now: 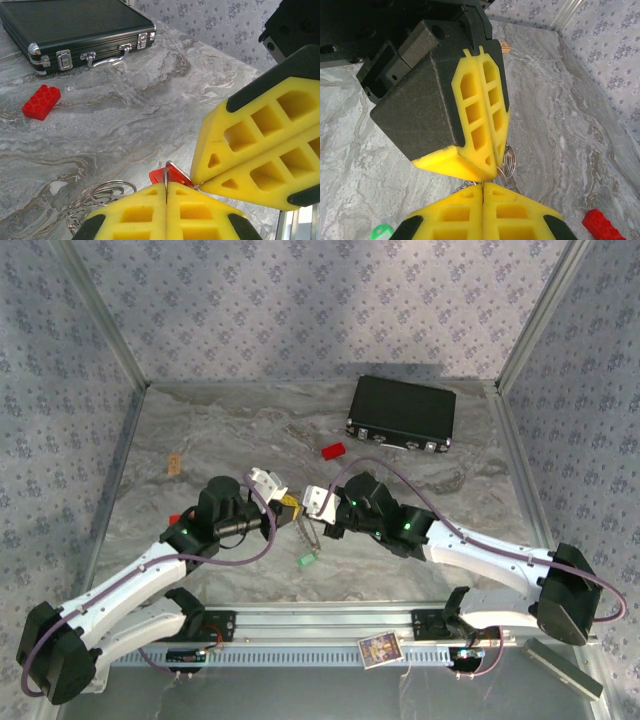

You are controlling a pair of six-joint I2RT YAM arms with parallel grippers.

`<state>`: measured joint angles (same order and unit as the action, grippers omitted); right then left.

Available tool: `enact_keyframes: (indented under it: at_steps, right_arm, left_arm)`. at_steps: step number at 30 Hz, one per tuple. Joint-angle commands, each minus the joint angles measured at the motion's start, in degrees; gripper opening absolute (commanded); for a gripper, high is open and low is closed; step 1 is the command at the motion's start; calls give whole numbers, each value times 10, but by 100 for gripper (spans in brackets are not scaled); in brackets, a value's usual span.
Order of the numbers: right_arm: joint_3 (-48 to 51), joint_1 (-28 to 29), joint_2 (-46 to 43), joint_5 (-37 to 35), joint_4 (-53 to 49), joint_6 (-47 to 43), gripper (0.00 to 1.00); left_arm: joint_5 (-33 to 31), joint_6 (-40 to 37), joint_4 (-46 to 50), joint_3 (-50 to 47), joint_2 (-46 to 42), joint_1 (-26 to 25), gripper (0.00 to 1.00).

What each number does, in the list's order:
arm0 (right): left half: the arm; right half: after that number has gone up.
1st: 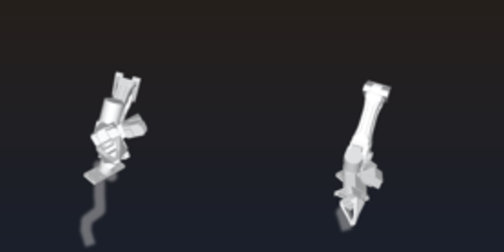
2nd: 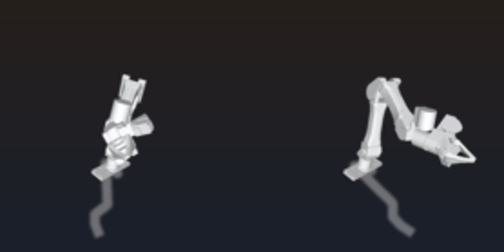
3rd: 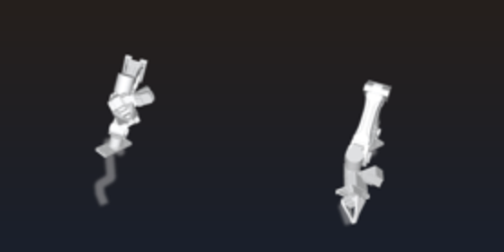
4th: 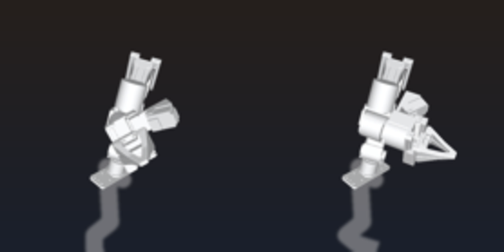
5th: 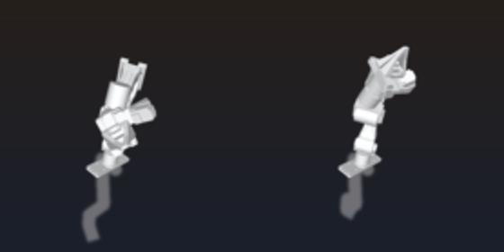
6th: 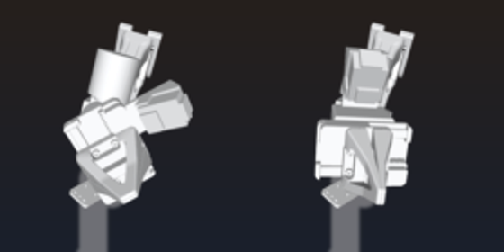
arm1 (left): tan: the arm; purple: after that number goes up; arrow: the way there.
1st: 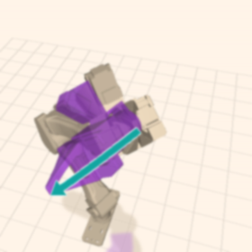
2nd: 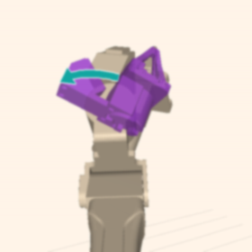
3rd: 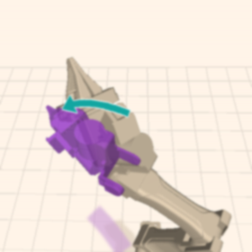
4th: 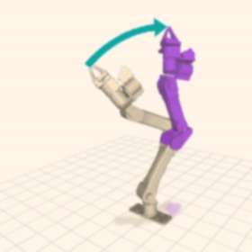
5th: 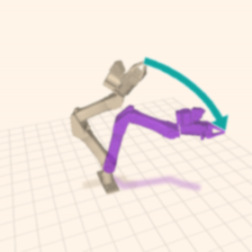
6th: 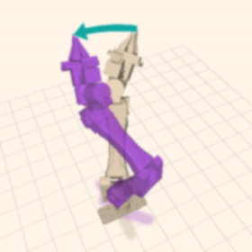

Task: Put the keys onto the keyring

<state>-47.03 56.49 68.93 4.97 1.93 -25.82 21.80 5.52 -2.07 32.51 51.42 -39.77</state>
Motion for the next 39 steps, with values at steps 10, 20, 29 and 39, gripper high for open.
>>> enact_keyframes:
  at_steps: [10, 20, 29, 39]
  right_arm:
    - [22, -3, -15, -58, 46, 13, 0]
    - [23, -1, -16, -51, 57, 15, 0]
    - [18, 0, -9, -29, 42, 16, 0]
    - [11, 1, -6, -9, 25, 13, 0]
  left_arm:
    - [13, 5, -35, 2, -9, -2, 0]
    - [12, 5, -35, 2, -9, -4, 0]
    - [12, 5, -35, 3, -10, -4, 0]
    - [10, 6, -38, 1, -9, -4, 0]
